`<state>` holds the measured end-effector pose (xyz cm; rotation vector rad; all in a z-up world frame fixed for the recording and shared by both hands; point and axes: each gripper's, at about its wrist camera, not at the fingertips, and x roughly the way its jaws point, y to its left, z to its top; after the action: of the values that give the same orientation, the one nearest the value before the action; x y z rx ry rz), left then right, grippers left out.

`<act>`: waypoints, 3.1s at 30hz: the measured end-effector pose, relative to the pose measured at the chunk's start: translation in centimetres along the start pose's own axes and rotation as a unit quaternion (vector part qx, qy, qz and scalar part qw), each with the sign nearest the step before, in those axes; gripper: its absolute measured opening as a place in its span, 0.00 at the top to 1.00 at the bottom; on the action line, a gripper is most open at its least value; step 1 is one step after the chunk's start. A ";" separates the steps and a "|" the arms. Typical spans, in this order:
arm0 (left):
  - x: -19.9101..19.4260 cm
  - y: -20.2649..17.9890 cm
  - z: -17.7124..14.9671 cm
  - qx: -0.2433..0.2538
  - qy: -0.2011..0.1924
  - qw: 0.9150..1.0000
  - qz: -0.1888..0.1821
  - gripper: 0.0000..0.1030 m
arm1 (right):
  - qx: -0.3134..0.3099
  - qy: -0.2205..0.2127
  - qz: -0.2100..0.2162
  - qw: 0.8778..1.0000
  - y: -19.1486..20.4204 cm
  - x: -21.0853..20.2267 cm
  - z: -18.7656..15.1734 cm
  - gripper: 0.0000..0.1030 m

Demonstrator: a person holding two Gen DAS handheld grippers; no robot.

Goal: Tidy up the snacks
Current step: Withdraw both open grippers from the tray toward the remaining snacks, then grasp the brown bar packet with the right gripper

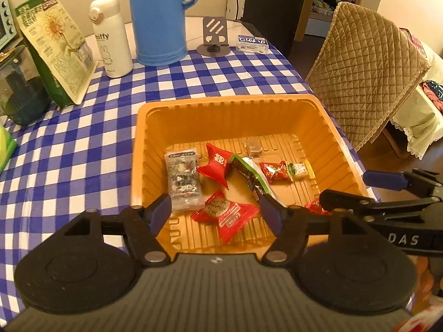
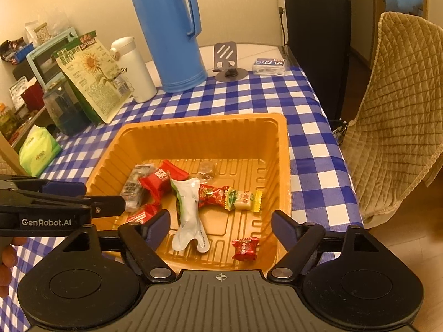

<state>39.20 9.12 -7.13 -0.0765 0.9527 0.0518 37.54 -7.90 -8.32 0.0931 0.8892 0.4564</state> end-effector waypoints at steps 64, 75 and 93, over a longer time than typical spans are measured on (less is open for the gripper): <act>-14.1 -5.7 -22.8 -0.060 0.044 0.997 -0.022 0.33 | -0.029 0.067 0.017 0.997 -1.0 -15.2 -20.6 0.18; -13.1 -5.1 -22.5 -0.057 0.050 0.997 -0.020 0.33 | -0.017 0.073 0.015 0.997 -0.8 -14.0 -20.5 0.18; -10.2 -3.3 -20.1 -0.050 0.055 0.997 -0.016 0.33 | 0.028 0.063 0.006 0.998 -1.5 -10.6 -18.3 0.18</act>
<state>17.26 3.99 -10.26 -0.1889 1.0588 0.0674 18.31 -15.72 -12.60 0.1213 1.0267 0.4517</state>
